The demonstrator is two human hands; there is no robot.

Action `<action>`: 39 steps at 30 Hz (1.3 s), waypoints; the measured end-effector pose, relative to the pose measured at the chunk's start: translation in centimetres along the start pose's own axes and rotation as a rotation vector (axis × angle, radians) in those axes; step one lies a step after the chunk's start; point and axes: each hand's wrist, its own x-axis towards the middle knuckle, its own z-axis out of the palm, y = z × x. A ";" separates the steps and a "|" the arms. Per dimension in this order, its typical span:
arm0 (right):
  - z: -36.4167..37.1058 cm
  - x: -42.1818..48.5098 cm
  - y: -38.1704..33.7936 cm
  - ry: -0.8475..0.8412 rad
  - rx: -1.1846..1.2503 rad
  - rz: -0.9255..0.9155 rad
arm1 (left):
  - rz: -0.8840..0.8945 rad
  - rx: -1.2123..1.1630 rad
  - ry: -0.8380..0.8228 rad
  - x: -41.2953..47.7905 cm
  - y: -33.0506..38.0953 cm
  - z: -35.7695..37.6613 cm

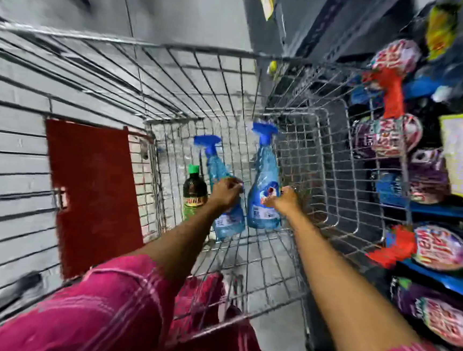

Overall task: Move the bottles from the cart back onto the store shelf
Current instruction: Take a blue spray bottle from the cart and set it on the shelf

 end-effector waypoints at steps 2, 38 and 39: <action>0.9 0.9 0.1 0.057 0.029 0.028 | 0.012 0.000 -0.018 1.8 0.3 1.0; -17.6 -37.2 19.6 1.034 0.854 -0.639 | 1.252 0.509 -0.492 -36.1 19.2 14.7; -17.8 -38.2 21.3 1.088 0.874 -0.634 | 1.289 0.523 -0.491 -36.9 18.6 16.6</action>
